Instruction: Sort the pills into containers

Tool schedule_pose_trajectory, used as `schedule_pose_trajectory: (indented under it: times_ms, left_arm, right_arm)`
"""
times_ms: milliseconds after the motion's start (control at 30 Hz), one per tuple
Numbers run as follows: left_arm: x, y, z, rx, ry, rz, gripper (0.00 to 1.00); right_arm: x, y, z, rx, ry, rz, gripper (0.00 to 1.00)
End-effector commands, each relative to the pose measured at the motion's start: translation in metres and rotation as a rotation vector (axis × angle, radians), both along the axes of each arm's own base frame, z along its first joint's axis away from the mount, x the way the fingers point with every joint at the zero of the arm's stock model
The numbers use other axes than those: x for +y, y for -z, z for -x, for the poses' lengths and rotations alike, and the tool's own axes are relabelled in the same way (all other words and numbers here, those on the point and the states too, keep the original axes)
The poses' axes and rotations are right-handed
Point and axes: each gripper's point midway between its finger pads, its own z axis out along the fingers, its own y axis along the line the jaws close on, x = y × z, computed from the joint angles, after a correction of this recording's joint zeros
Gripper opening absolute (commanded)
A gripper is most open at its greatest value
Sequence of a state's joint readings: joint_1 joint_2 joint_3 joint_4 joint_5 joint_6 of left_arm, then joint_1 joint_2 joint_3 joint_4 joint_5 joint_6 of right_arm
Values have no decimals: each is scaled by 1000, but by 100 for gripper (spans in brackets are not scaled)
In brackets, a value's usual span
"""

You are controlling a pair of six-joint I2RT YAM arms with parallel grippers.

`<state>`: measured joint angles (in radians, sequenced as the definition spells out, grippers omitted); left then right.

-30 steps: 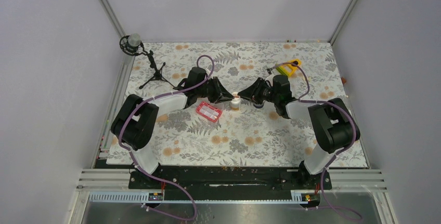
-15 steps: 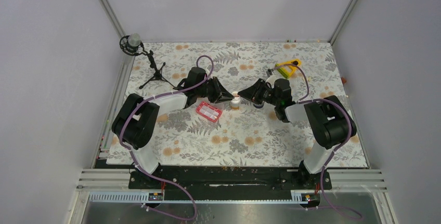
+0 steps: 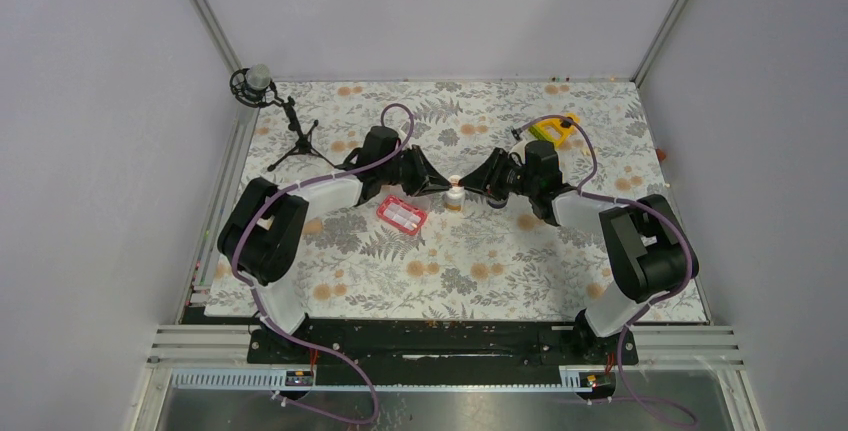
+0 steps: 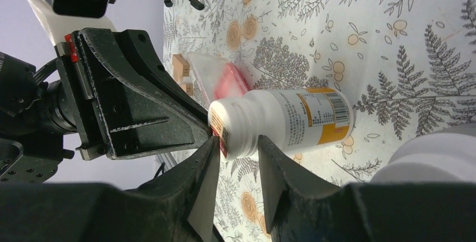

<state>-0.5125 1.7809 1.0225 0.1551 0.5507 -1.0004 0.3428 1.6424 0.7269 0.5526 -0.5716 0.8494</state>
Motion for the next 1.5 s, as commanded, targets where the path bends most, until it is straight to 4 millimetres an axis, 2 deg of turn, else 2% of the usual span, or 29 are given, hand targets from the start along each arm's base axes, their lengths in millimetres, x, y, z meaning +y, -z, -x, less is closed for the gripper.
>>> schedule_pose_trajectory:
  times_ms: [0,200,300,767,867,967,1100,1233,1267,1300,1367,1400,1467]
  left_arm:
    - [14,64,22,119,6,-185,0]
    - [13,63,21,119,13,-184,0]
    - [12,64,21,118,22,-184,0]
    - [18,81,27,153,-5,-222,0]
    - [18,85,28,149,-8,-237,0]
    - [17,85,27,143,-10,-240,0]
    - [13,76,21,90,-2,-225,0]
    - [9,59,13,34,4,-201,1]
    - [9,55,11,22,1,-200,6]
    - [8,49,8,5,1,-197,14]
    - [8,42,6,-10,4,-202,20]
    - [7,39,4,-18,4,-203,22]
    - [6,36,2,-26,7,-196,23]
  right_arm:
    - [17,16,37,132,-130,2,36]
    - [16,26,40,149,-134,10,15]
    - [15,35,41,167,-123,18,0]
    - [4,89,57,336,24,-35,0]
    - [1,93,57,332,33,-14,0]
    - [2,90,56,301,17,12,0]
    - [4,81,52,240,-13,70,0]
    - [4,55,36,164,-23,122,0]
    - [3,48,33,148,-25,142,1]
    - [1,41,28,136,-22,172,12]
    - [1,28,20,110,-24,196,26]
    - [2,24,17,108,-28,203,32]
    - [6,19,15,112,-47,201,37]
